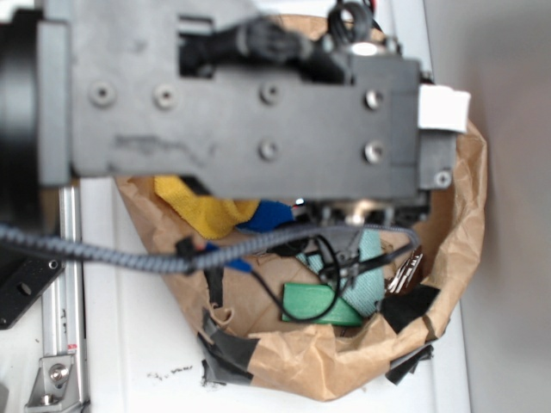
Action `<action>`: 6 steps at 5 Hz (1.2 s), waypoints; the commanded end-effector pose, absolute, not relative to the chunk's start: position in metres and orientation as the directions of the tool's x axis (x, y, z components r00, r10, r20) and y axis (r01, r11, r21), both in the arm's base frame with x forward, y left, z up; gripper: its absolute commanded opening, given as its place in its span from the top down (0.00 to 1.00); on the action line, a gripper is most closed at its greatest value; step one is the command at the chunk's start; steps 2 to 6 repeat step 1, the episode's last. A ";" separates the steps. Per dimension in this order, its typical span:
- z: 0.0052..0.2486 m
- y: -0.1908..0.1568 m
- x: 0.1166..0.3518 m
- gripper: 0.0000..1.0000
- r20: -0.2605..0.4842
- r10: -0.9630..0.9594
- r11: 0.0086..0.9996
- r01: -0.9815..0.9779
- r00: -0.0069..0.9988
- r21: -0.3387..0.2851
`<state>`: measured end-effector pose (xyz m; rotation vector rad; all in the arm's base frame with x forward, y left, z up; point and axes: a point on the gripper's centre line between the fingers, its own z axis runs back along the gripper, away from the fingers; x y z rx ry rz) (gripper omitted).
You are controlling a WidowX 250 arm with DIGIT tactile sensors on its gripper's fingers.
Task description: Grab the blue block.
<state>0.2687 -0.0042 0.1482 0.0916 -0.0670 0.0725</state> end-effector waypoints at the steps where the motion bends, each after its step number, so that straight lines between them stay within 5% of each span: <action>1: 0.159 0.005 0.271 1.00 0.045 0.049 0.990 -0.055 0.998 0.130; 6: 0.159 0.005 0.271 1.00 0.045 0.049 0.990 -0.055 0.998 0.130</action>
